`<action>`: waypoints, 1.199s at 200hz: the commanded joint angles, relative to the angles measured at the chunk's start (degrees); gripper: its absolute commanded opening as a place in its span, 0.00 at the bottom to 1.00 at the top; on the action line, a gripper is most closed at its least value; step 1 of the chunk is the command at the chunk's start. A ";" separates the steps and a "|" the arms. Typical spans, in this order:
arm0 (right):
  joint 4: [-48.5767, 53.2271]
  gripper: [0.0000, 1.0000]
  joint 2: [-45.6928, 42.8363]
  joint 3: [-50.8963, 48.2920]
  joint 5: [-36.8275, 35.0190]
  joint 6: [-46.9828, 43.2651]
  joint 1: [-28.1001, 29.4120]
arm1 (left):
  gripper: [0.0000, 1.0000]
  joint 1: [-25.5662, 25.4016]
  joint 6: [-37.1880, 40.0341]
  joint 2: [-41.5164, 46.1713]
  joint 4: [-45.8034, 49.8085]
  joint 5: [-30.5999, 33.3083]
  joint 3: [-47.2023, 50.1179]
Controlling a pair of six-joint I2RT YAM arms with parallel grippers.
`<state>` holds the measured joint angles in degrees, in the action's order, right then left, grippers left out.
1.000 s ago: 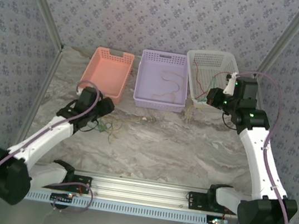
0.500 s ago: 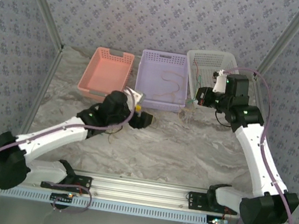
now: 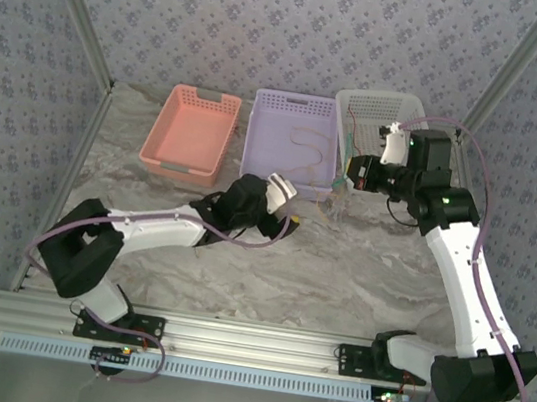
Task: Untangle the cables
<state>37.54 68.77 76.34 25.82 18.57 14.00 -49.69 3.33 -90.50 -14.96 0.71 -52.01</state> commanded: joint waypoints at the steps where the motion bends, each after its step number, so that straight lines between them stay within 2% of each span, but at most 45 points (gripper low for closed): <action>1: 1.14 0.00 -1.91 1.20 2.01 -0.02 0.73 | 0.84 -0.50 1.96 -2.56 -5.08 1.53 -3.89; 25: 0.86 0.00 -2.80 0.04 1.86 0.48 1.11 | 0.79 -0.74 1.30 -5.47 -6.01 1.05 -6.08; 37: 0.54 0.00 -3.11 -0.55 1.77 0.57 1.12 | 0.68 -0.76 0.74 -6.38 -6.13 0.18 -6.99; 45: 0.36 0.00 -3.32 -0.92 1.69 0.66 1.17 | 0.57 -0.76 -0.03 -6.60 -6.24 -0.22 -7.27; 52: 0.43 0.00 -3.36 -1.19 1.52 0.68 1.20 | 0.42 -0.76 -0.63 -6.41 -6.32 -0.52 -7.40; 62: 0.25 0.00 -3.45 -1.42 0.98 0.50 1.07 | 0.15 -0.75 -1.48 -5.83 -5.94 -1.19 -7.40; 70: 0.25 0.00 -3.68 -1.64 0.12 0.41 1.02 | 0.00 -0.68 -2.18 -5.21 -5.08 -1.12 -7.30; 94: 0.49 0.00 -4.34 -1.66 -2.70 0.31 -0.39 | 0.00 -0.11 -6.61 -2.28 -2.79 5.94 -4.88; 136: 1.57 0.00 -5.66 -1.25 -6.17 1.37 -5.81 | 0.00 6.64 -16.67 4.28 -0.32 6.31 3.27; 168: 2.88 0.00 -6.62 -1.59 -7.80 1.90 -11.47 | 0.00 9.62 -20.91 8.59 1.32 7.98 8.19; 209: 3.72 0.00 -8.38 -2.65 -7.89 2.83 -18.37 | 0.00 10.29 -22.58 10.21 4.60 9.36 9.63; 229: 2.77 0.00 -8.57 -2.99 -5.55 3.09 -18.92 | 0.00 9.85 -22.45 9.56 4.91 5.91 8.89; 240: 2.21 0.00 -8.78 -3.43 -4.80 3.42 -18.87 | 0.00 8.59 -21.94 8.81 5.80 6.06 7.97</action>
<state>39.75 61.10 73.69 18.81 20.67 -4.69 -39.75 -17.82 -81.84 -11.20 8.29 -42.48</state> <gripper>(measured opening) 0.063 0.045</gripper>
